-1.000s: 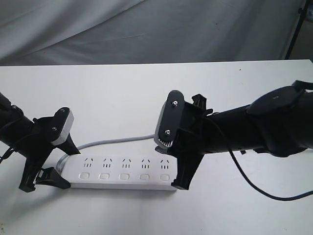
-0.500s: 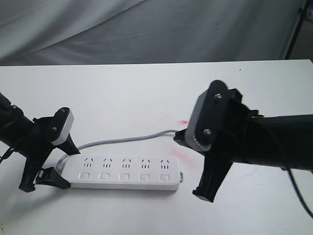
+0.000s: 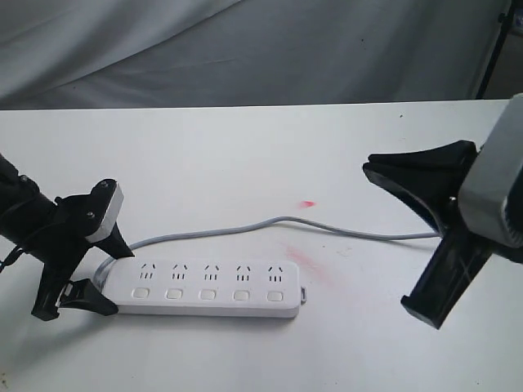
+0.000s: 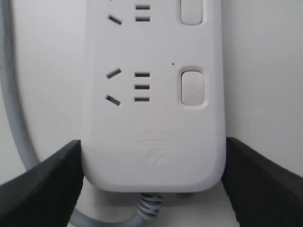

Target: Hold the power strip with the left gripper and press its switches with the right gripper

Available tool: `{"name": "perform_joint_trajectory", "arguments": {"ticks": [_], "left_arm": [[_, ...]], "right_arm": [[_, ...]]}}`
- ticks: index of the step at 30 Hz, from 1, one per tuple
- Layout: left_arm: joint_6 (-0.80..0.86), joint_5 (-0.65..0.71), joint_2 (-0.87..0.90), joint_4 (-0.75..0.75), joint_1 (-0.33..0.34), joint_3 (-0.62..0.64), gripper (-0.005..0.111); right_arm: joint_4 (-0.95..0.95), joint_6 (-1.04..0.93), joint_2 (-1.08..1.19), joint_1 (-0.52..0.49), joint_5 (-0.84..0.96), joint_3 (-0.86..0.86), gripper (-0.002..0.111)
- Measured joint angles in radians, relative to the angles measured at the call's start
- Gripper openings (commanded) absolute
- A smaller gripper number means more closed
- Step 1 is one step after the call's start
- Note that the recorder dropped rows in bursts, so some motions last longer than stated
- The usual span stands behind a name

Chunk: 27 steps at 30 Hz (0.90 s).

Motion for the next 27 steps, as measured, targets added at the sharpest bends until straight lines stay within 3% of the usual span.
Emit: {"name": "perform_joint_trajectory", "arguments": {"ticks": [5, 11, 20, 27], "left_arm": [[0.000, 0.000, 0.000, 0.000, 0.000, 0.000, 0.067], [0.000, 0.000, 0.000, 0.000, 0.000, 0.000, 0.067], [0.000, 0.000, 0.000, 0.000, 0.000, 0.000, 0.067], [0.000, 0.000, 0.000, 0.000, 0.000, 0.000, 0.067]], "right_arm": [[0.000, 0.000, -0.052, 0.000, -0.029, 0.013, 0.000], [0.050, 0.000, -0.224, 0.000, -0.187, 0.105, 0.000], [0.076, 0.004, -0.552, -0.133, -0.240, 0.327, 0.000], [0.106, 0.024, -0.586, -0.140, -0.241, 0.373, 0.000]]}}
